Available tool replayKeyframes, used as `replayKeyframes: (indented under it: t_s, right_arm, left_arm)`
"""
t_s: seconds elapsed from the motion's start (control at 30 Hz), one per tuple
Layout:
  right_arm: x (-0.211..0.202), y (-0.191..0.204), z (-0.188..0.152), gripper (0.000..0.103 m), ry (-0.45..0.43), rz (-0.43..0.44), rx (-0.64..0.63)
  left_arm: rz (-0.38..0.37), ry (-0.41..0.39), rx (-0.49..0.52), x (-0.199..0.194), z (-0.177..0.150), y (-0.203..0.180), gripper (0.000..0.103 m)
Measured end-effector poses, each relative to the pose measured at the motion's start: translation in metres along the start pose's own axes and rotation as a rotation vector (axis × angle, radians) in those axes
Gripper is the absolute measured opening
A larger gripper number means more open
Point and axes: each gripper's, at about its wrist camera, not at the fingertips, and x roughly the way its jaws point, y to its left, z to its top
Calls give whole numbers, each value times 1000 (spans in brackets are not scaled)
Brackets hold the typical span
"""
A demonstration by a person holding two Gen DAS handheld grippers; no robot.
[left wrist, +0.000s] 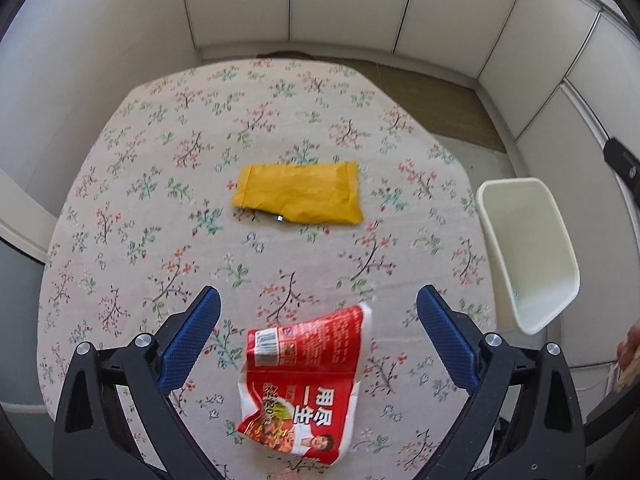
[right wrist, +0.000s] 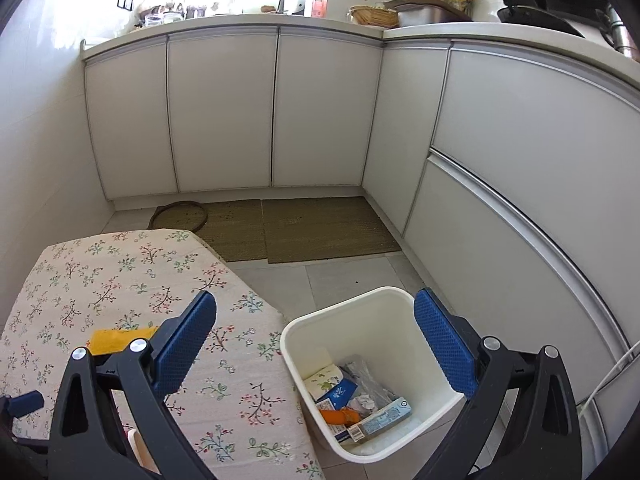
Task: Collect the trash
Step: 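Move both tools back over the table toward the noodle cup and wrapper, then grasp the red noodle cup with the left tool while the right tool grasps the yellow wrapper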
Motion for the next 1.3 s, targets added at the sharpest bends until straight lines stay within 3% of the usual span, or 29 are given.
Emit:
replayKeyframes:
  t_s: [0.13,0.47,0.63,0.7,0.87,1.07,1.3]
  right_arm:
    - [4,16,0,96,8,19,-22]
    - [14,23,-2,96,41,30,-24]
    - [21,28,-2,96,70,39,-35]
    - [24,33,-3,96,82,44,-51]
    - [40,53,-10,96,143,87,-121]
    - [69,109,-29,96,211,183,-359]
    - [96,190,-64,96,234,426,-754]
  left_arm:
    - [4,81,-6,19,-15,12,95]
    - [32,168,104,54,-37,-12,96]
    - [25,216,97,71,-45,-8,96]
    - [11,219,89,72,-47,-5,90]
    - [1,158,76,52,-46,8,89]
    - [1,92,-102,23,-26,65,89]
    - [-51,-10,-314,-19,-1,145,89]
